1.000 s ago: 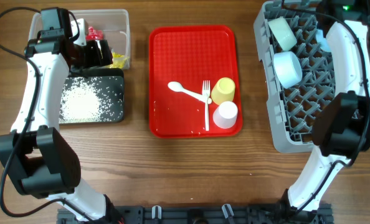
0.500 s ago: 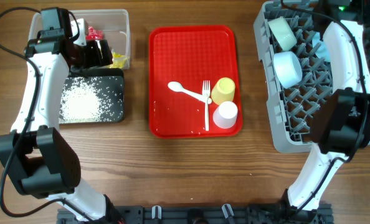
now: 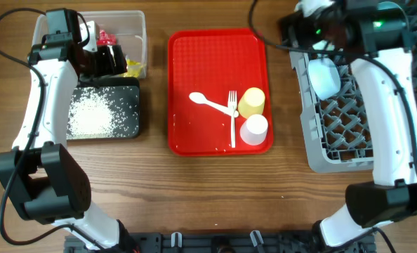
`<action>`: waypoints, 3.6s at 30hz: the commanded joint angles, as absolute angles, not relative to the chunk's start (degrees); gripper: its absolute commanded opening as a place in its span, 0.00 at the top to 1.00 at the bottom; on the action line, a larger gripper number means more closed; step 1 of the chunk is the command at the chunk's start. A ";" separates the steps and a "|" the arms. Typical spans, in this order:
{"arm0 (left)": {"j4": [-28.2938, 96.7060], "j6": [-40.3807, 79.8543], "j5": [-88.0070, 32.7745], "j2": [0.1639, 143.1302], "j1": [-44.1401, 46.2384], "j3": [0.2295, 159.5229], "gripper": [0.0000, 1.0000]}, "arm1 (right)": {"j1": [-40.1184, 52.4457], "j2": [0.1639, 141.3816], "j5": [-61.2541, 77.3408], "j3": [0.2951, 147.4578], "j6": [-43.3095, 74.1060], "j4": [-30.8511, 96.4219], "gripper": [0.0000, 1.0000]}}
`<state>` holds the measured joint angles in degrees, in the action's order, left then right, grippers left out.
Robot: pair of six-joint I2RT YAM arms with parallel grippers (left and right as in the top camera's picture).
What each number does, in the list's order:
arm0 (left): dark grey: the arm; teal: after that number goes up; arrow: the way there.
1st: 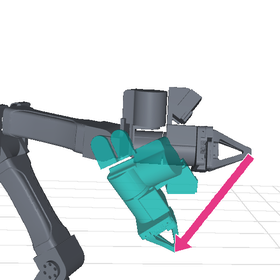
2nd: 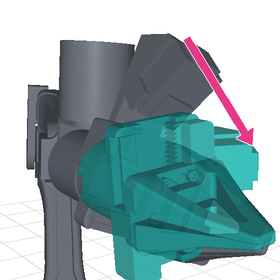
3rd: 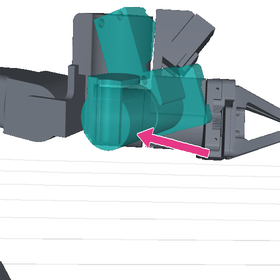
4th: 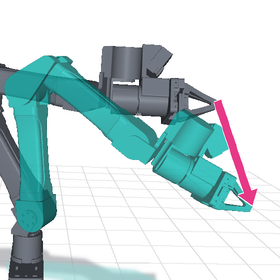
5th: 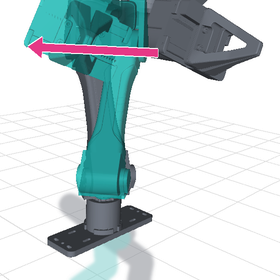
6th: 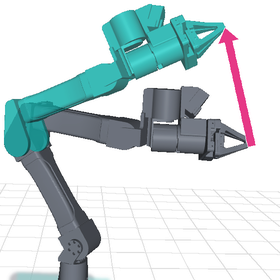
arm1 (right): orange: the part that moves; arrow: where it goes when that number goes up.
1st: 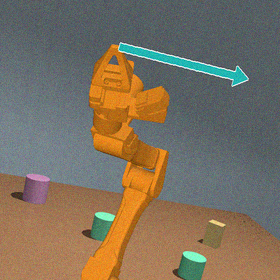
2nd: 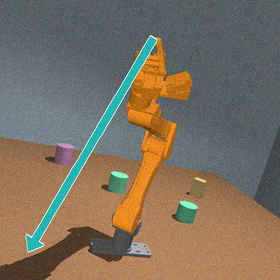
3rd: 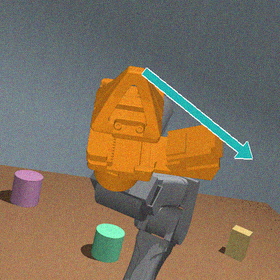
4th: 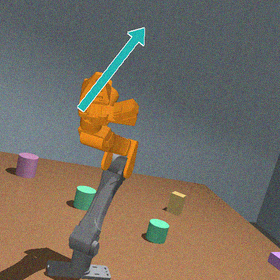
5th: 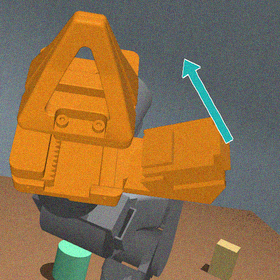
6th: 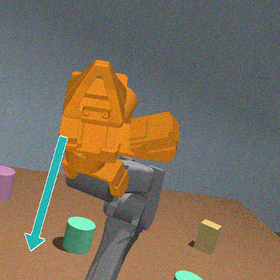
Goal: Sort waste into correct bins and load items into the dishwasher rack
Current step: 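Move the right gripper to the yellow cup and grasp it, then carry the yellow cup into the rack and set it down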
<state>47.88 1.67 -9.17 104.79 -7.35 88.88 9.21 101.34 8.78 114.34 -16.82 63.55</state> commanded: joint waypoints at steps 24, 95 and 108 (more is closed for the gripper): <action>47.86 1.98 -8.88 104.16 -7.53 89.25 0.00 | 24.88 107.48 -6.39 79.42 21.34 43.31 0.03; 47.86 1.98 -8.88 104.16 -7.53 89.25 0.00 | -23.40 106.54 3.29 107.00 7.51 76.73 0.29; 47.86 1.98 -8.88 104.16 -7.53 89.25 0.00 | -22.65 106.72 7.86 104.33 5.69 78.67 0.25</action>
<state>47.99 1.67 -9.19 104.79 -7.35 88.88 -23.62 106.50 5.43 104.57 7.51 77.69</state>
